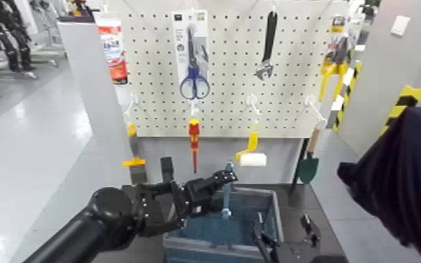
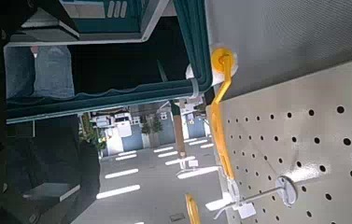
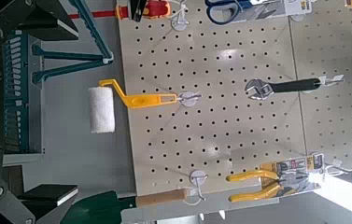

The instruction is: Grasp the handle of the crate.

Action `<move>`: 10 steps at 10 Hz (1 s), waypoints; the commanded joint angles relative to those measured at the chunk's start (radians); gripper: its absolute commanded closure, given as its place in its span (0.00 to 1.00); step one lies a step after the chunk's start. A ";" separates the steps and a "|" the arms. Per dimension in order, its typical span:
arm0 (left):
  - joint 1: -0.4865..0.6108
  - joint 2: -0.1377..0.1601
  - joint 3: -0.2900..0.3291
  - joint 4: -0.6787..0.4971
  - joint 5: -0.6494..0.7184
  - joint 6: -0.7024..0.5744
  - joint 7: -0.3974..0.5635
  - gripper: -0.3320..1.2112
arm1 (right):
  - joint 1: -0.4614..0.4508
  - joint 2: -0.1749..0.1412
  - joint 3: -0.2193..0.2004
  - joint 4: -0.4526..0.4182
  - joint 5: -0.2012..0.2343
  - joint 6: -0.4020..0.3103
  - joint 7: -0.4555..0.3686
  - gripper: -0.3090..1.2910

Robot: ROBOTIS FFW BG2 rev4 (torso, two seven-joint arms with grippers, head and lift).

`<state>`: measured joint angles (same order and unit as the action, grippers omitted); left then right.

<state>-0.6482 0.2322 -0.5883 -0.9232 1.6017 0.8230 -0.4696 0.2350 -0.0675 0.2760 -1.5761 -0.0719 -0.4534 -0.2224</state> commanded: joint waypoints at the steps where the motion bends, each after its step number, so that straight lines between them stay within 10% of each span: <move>1: -0.010 -0.001 -0.004 0.015 0.017 -0.002 0.000 0.70 | -0.003 0.000 0.005 0.001 -0.002 -0.002 0.000 0.28; 4: -0.010 -0.002 -0.002 0.029 0.018 -0.004 0.000 0.90 | -0.003 -0.002 0.005 0.001 -0.003 -0.004 0.000 0.28; 10: 0.004 -0.007 -0.001 0.027 0.018 -0.012 -0.004 0.99 | -0.003 -0.003 0.006 0.001 -0.003 -0.004 0.000 0.28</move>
<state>-0.6477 0.2255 -0.5892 -0.8948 1.6201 0.8122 -0.4735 0.2319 -0.0706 0.2827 -1.5745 -0.0752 -0.4572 -0.2224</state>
